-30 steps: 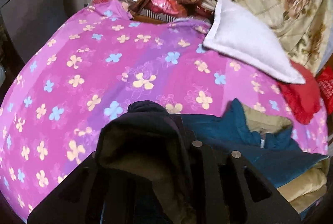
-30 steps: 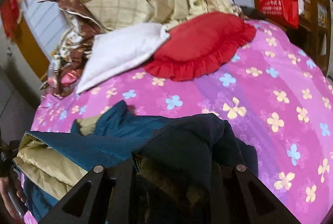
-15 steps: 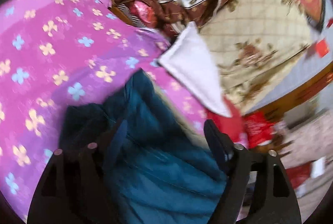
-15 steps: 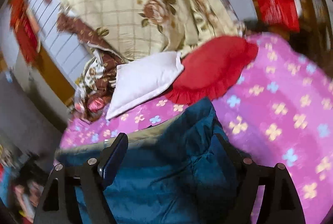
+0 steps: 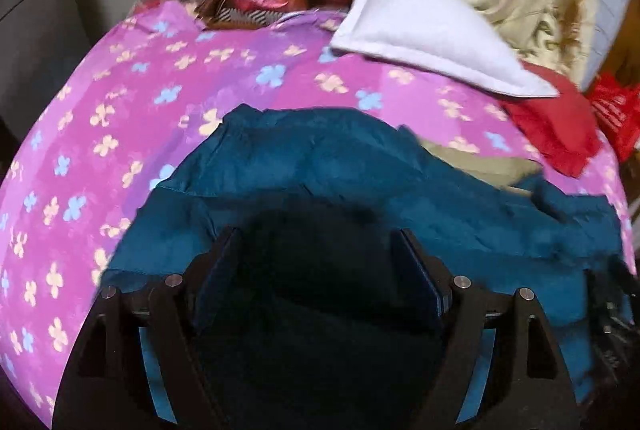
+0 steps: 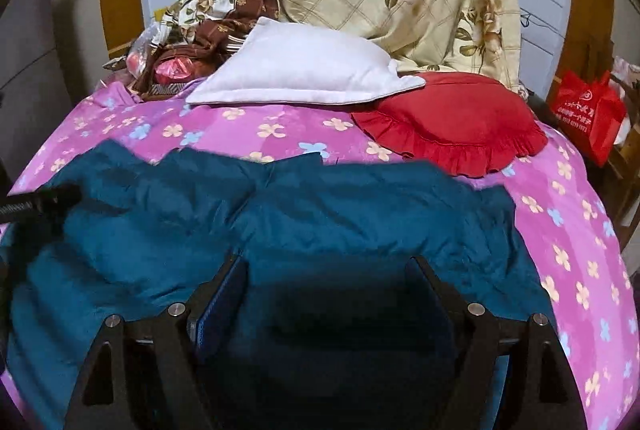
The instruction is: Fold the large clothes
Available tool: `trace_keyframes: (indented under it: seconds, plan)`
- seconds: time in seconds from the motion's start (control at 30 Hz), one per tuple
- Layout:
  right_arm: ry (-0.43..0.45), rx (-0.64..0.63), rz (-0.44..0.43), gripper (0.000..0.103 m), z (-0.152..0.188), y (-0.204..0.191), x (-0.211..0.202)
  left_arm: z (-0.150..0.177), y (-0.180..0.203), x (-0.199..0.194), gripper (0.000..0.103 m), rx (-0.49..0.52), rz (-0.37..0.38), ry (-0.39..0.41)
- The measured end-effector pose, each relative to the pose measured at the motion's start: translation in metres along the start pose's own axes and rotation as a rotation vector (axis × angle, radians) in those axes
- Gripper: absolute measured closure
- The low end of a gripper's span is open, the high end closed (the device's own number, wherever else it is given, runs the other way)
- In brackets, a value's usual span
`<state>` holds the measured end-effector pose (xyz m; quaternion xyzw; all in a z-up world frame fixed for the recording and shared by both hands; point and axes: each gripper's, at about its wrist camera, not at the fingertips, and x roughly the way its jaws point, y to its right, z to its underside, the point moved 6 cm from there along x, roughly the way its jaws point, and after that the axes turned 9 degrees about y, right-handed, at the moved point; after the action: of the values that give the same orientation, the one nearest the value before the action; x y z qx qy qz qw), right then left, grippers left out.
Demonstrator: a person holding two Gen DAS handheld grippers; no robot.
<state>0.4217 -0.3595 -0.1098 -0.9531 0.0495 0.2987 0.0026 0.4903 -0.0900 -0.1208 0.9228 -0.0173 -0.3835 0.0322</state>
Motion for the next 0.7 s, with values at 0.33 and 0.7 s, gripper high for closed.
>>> trace_keyframes:
  seconds: [0.33,0.7]
  plan:
    - [-0.037,0.169,-0.041,0.021,0.001,0.025,0.058,-0.010,0.005,0.046,0.022,0.017,-0.029,-0.025]
    - [0.035,0.164,-0.046,0.021,0.006,0.033,-0.026,0.003,-0.041,-0.037,0.023,-0.048,0.033,0.061]
